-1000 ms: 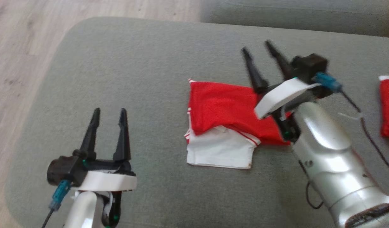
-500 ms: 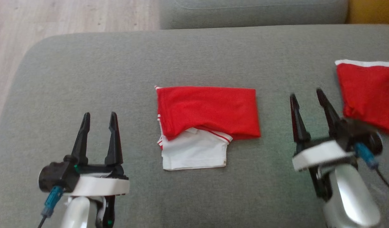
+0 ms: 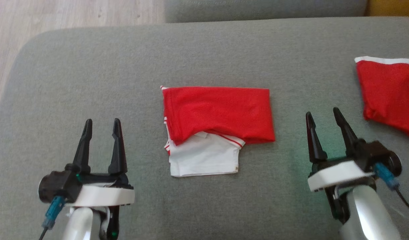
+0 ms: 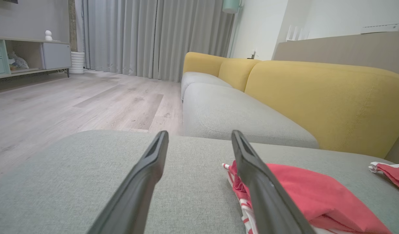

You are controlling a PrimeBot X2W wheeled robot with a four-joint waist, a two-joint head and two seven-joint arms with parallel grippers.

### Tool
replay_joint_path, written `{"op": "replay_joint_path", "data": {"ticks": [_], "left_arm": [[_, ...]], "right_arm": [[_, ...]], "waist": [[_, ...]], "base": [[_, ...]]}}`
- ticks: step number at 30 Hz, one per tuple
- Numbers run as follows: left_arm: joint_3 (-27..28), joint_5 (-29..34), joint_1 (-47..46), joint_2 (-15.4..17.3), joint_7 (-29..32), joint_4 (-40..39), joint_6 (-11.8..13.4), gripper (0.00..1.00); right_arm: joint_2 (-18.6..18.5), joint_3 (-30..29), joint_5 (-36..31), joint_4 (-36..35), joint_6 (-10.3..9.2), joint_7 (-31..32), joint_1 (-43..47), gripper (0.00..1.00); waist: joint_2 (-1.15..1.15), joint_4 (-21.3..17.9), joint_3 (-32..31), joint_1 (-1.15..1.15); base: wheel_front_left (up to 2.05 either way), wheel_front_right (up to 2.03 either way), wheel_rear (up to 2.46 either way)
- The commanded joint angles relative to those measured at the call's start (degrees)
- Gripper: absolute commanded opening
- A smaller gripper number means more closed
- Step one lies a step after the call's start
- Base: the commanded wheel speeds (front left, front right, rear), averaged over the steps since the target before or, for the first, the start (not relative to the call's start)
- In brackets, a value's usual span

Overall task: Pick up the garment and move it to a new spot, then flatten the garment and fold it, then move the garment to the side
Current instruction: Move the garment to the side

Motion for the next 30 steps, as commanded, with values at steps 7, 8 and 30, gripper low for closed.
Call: {"op": "replay_joint_path", "data": {"ticks": [7,8,30], "left_arm": [[-0.18,0.03,-3.66,0.21,-0.28,-1.15,-0.56,1.00],[-0.39,-0.06,-3.81,0.21,-0.28,-1.07,-0.58,1.00],[-2.56,0.30,-3.92,0.21,-0.28,-0.20,-0.55,1.00]], "right_arm": [[0.03,2.95,4.83,5.19,-0.05,5.83,-7.57,1.00],[0.03,3.30,5.54,6.58,-0.05,6.68,-8.30,1.00],[0.03,10.59,4.11,26.09,-0.05,9.25,-17.51,0.00]], "waist": [[0.00,4.01,3.81,0.00],[0.00,4.51,4.18,0.00],[0.00,6.28,3.03,0.00]], "base": [[0.00,0.00,0.00],[0.00,0.00,0.00],[0.00,0.00,0.00]]}}
